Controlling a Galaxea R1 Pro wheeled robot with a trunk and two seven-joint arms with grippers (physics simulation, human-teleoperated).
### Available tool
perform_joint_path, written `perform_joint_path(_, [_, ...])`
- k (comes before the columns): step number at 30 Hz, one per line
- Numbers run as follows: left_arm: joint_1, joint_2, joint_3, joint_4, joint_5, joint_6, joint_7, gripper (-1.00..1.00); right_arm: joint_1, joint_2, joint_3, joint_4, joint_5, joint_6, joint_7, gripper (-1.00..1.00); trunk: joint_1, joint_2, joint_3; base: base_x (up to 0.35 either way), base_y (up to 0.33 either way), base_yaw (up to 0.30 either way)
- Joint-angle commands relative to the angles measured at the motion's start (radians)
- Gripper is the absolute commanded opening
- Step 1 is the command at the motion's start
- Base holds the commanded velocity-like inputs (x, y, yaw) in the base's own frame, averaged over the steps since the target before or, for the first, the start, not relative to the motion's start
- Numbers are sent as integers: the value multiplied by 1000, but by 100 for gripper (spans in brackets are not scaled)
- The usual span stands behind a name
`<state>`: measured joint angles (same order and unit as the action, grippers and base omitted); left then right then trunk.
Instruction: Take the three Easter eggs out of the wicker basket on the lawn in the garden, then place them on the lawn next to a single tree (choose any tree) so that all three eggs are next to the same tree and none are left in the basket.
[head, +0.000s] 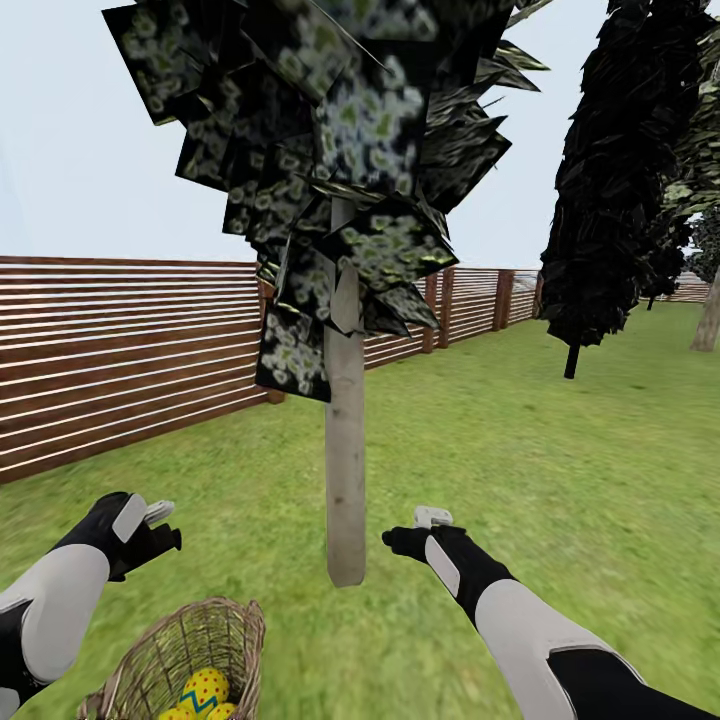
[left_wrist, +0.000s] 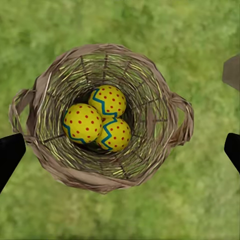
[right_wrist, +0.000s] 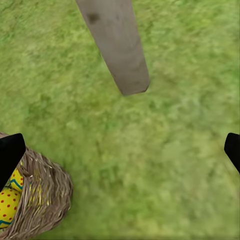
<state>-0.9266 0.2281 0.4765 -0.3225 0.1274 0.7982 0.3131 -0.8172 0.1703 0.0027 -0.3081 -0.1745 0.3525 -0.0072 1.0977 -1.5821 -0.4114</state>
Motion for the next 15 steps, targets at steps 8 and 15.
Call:
perform_joint_path(8, [0, -1, 2, -2, 10, -14, 8, 100, 0, 0, 0, -2, -6, 5, -1, 100, 31, -57, -26, 0, 0, 0])
perform_joint_path(15, [0, -2, 2, -2, 9, -26, 8, 100, 0, 0, 0, -2, -6, 5, -2, 100, 58, -106, -48, 0, 0, 0])
